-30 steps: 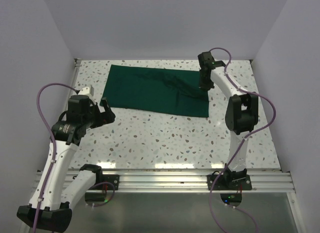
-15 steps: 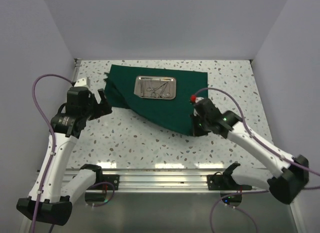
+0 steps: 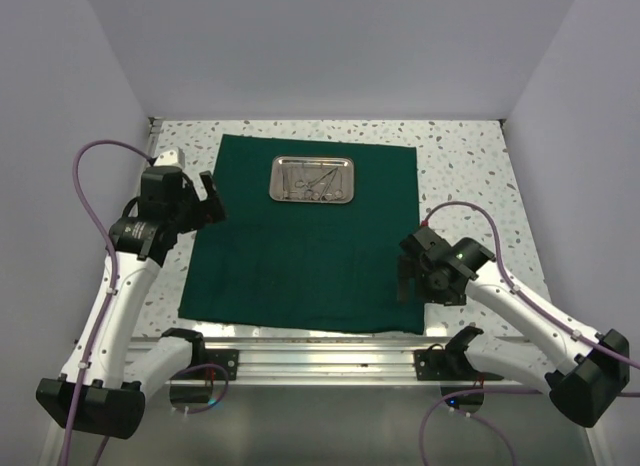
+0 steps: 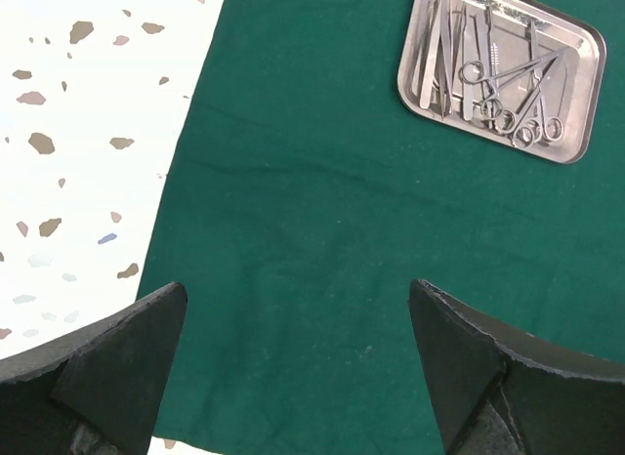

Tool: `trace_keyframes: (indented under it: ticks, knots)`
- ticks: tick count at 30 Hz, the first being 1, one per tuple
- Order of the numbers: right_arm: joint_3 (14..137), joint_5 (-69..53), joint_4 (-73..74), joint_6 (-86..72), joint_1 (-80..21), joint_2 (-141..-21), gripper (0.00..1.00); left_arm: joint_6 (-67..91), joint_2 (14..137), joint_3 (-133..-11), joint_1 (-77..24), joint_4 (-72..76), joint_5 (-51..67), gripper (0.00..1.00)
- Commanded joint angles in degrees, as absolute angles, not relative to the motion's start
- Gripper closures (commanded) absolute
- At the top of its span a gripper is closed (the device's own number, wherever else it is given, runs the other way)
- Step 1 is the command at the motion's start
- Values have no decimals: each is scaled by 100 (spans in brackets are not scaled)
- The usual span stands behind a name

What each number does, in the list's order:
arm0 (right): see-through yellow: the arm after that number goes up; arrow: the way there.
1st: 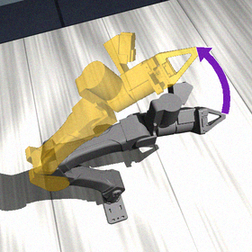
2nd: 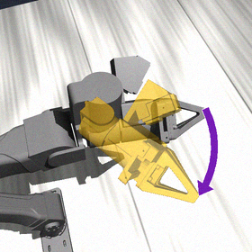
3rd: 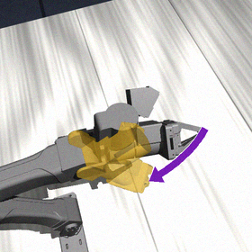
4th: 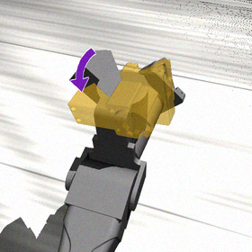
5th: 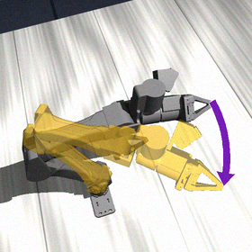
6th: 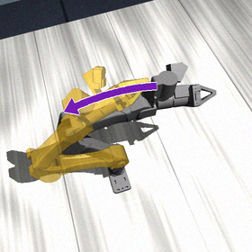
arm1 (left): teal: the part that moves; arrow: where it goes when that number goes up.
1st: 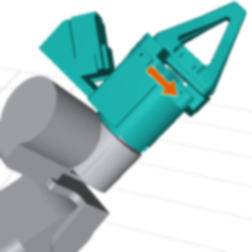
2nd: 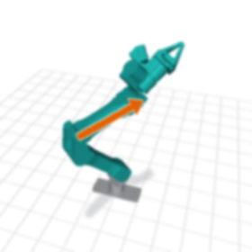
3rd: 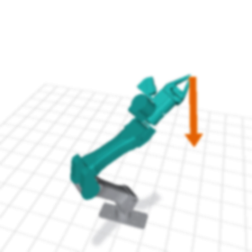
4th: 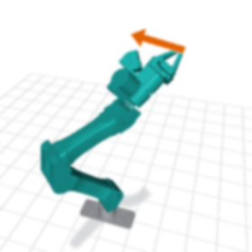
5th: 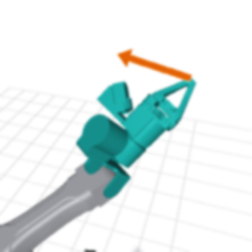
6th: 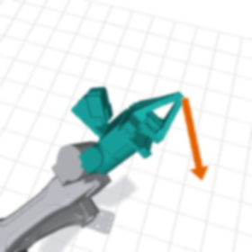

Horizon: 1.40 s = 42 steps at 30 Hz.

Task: Open and lay out the surgical kit
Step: Open the surgical kit at the center of the board, then move the container from the surgical kit.

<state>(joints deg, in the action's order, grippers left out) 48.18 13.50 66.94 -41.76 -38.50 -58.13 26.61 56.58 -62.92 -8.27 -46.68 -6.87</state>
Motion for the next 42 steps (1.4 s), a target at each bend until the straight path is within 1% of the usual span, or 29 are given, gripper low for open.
trace_keyframes:
  ticks: [1,4,5,8,10,11,12,13,14,15,16,17,18,19,21,22,23,24,25,27,28,29,33,34,36,39,40,42]
  knots:
    - [4807,1512,6971,-4702,-3850,-5845,2,2646,5686,-6399,-817,-4359,-809,0]
    - [5096,1563,6663,-4615,-3850,-6055,2,2532,5888,-6520,-817,-4254,-756,0]
    - [5411,1617,6653,-4571,-3858,-6282,2,2496,5976,-6635,-817,-4263,-773,0]
    - [6123,2124,6802,-4404,-3858,-6652,2,2225,6467,-7503,-852,-4333,-896,0]
    - [6371,2267,6645,-4290,-3858,-6829,2,1822,6679,-7873,-1054,-4115,-966,0]
    - [6529,2233,6497,-4159,-3858,-6855,2,1793,6671,-7779,-1107,-3504,-906,0]
    - [6591,2189,6112,-4079,-3858,-6969,2,1950,6741,-7639,-1125,-3307,-827,0]
    - [6635,2101,5891,-3904,-3850,-7048,2,2691,6854,-7229,-1125,-3296,-878,0]
    - [6792,1779,5680,-3772,-3832,-7214,2,2820,7003,-6920,-1099,-2957,-661,0]
    - [6907,1619,5338,-3640,-3823,-7399,1,2769,7510,-6752,-942,-2831,394,0]
    - [7030,1521,5231,-3447,-3823,-7905,2,2890,7845,-6854,-940,-2952,561,10]
    - [7388,1494,5195,-3393,-3823,-8197,2,2935,8353,-6916,-1036,-3292,649,15]
    - [7600,1546,5194,-3349,-3823,-8479,2,2970,8489,-6926,-1142,-3331,389,16]
    - [7837,1564,5203,-3279,-3815,-9143,2,2901,8577,-6900,-1247,-3244,187,15]
    - [8628,1460,5099,-3147,-3797,-9822,2,2725,8944,-6995,-1423,-3234,-174,15]
    - [8901,1442,5072,-3016,-3771,-10139,2,2620,9130,-7222,-1433,-3304,-228,15]
    - [9495,1415,5080,-2962,-3744,-10786,2,2593,9489,-7355,-1433,-3418,-255,15]
    - [9814,1380,5158,-2945,-3631,-11071,2,2558,9657,-7487,-1433,-3428,-316,16]
    - [10383,1345,5203,-2944,-3552,-11622,5,2523,9816,-7732,-1433,-3402,-316,16]
    - [10843,1249,5273,-2997,-3244,-12039,12,2488,10220,-8110,-1433,-3340,-299,17]
    - [11220,1170,5300,-3093,-3052,-12424,25,2479,10491,-8269,-1433,-3340,-281,18]
    - [11406,1108,5335,-3129,-2972,-12593,29,2452,10625,-8453,-1433,-3401,-281,18]
    - [12268,1072,5580,-3129,-2778,-13323,31,2216,11223,-9524,-1424,-3700,-456,18]
    - [12583,1107,5642,-3112,-2777,-13437,35,2180,11415,-9675,-1406,-3726,-483,19]
    - [12822,1107,5721,-3111,-2768,-13736,38,2075,11618,-10113,-1389,-3805,-527,19]
    - [13113,1107,5660,-3173,-2760,-14026,40,1978,12005,-10528,-1354,-3911,-545,19]
    - [13226,1099,5651,-3190,-2760,-14097,44,1978,12084,-10573,-1345,-3929,-545,19]
    - [13350,1116,5686,-3217,-2760,-14308,47,2083,12295,-10643,-1266,-3964,-484,21]
